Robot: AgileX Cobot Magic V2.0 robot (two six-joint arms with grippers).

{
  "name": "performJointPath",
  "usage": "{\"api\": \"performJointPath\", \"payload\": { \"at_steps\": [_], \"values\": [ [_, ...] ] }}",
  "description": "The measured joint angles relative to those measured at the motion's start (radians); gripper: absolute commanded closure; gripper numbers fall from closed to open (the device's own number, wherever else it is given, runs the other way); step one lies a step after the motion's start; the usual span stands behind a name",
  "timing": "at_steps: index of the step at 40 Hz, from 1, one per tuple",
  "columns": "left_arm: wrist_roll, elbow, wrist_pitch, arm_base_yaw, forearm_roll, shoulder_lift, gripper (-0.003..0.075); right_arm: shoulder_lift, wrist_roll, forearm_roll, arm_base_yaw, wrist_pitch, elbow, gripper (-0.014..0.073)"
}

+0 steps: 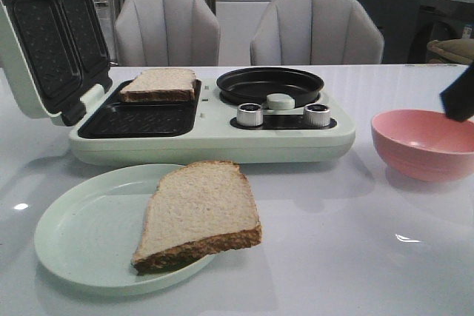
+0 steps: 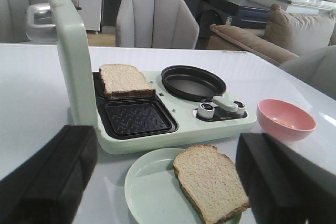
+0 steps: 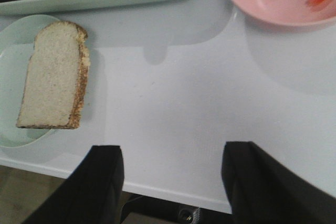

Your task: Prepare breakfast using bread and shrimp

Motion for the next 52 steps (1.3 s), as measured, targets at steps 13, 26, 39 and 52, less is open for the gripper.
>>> {"api": "performJointPath", "payload": {
  "at_steps": [13, 26, 39, 52],
  "values": [
    [0.000, 0.000, 0.000, 0.000, 0.000, 0.000, 0.0117, 0.382, -0.337, 0.470, 0.040, 0.044, -0.153, 0.0083],
    [0.000, 0.000, 0.000, 0.000, 0.000, 0.000, 0.0117, 0.662, -0.707, 0.859, 0.050, 0.036, -0.189, 0.0083],
    [0.000, 0.000, 0.000, 0.000, 0.000, 0.000, 0.0117, 0.818, -0.994, 1.155, 0.097, 0.033, -0.192, 0.0083],
    [0.000, 0.000, 0.000, 0.000, 0.000, 0.000, 0.0117, 0.914, -1.062, 1.250, 0.118, 0.081, -0.265, 0.0254]
  ]
}}
